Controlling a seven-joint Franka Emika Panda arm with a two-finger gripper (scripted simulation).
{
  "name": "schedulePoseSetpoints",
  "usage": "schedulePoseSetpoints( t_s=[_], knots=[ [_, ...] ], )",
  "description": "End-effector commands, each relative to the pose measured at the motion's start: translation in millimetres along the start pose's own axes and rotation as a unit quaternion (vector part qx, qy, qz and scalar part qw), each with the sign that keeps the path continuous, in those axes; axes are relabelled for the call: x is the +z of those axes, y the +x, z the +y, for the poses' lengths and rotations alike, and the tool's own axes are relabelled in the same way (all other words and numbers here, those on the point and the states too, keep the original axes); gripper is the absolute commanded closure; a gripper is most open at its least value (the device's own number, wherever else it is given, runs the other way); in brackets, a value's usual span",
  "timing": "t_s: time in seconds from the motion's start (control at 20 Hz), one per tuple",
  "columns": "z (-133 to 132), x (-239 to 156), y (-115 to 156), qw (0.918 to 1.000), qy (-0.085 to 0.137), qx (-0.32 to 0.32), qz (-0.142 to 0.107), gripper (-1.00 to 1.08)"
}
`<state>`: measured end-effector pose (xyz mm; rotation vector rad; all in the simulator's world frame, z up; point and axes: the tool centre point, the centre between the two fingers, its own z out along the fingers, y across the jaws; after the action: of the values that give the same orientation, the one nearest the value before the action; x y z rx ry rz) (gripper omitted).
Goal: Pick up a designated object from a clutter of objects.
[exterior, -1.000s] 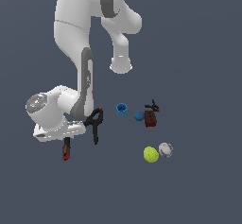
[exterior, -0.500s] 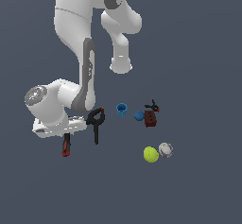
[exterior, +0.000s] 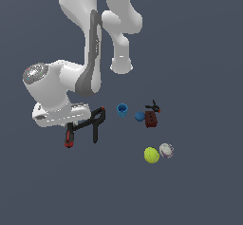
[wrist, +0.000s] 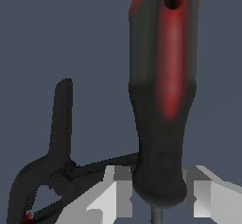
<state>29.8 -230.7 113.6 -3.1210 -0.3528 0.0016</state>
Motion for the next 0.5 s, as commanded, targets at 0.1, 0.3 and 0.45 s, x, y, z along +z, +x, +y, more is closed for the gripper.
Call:
schedulePoseSetpoints(
  t_s=[0.1, 0.3, 0.45],
  knots=[
    [-19, -41, -6, 1.0000, 0.000, 0.000, 0.000, 1.08],
    [-35, -80, -13, 1.0000, 0.000, 0.000, 0.000, 1.08],
    [-48, -110, -17, 1.0000, 0.000, 0.000, 0.000, 1.08]
  ],
)
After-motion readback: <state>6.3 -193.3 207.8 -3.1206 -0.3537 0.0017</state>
